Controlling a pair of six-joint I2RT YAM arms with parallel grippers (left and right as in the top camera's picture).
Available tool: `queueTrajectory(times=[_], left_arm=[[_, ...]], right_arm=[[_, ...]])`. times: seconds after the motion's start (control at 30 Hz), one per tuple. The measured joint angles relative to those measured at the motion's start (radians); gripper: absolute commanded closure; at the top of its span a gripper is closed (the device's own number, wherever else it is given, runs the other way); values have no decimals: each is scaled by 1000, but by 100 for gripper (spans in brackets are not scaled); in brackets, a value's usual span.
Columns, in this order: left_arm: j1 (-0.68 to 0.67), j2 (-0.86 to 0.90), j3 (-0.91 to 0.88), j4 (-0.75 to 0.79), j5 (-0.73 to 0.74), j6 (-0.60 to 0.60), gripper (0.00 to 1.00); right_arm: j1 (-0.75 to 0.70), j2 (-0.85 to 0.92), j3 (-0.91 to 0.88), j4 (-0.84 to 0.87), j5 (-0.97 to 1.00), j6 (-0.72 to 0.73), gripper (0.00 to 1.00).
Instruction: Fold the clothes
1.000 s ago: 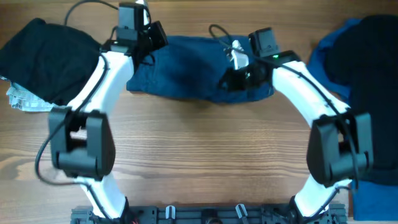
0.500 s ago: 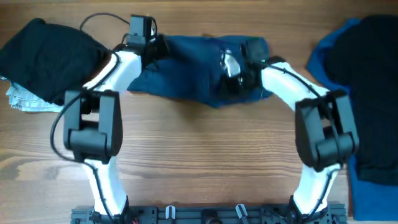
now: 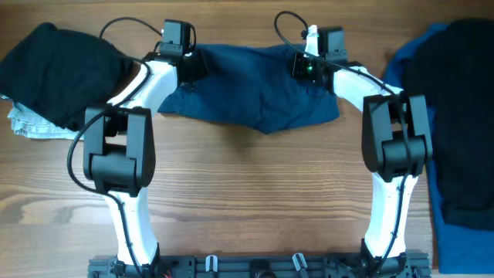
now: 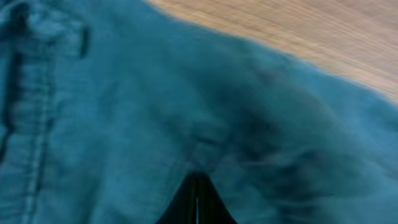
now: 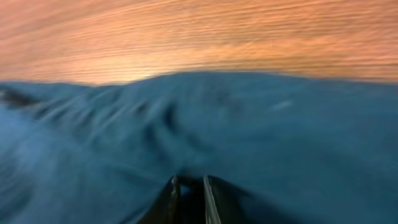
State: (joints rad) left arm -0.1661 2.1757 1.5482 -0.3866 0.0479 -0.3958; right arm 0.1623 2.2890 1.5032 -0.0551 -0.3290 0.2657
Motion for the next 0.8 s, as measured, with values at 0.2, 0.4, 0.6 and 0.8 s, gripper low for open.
queueTrajectory(times=[0.2,0.4,0.6,0.8], left_arm=[[11,-33,-1,-8,-49,28,96],[33,-334,10,-246,-51,28,64],[194,-335,6,-544,-31,-6,16],[224,-267,6,-578,90,2,1]], right_arm=[[-5,-4,-2,34,-11,-1,87],[-5,-390,-7,-236,-23,-2,96],[25,-481,-3,-504,-62,-66,96],[163,-406,-16,-524,-70,-137,96]])
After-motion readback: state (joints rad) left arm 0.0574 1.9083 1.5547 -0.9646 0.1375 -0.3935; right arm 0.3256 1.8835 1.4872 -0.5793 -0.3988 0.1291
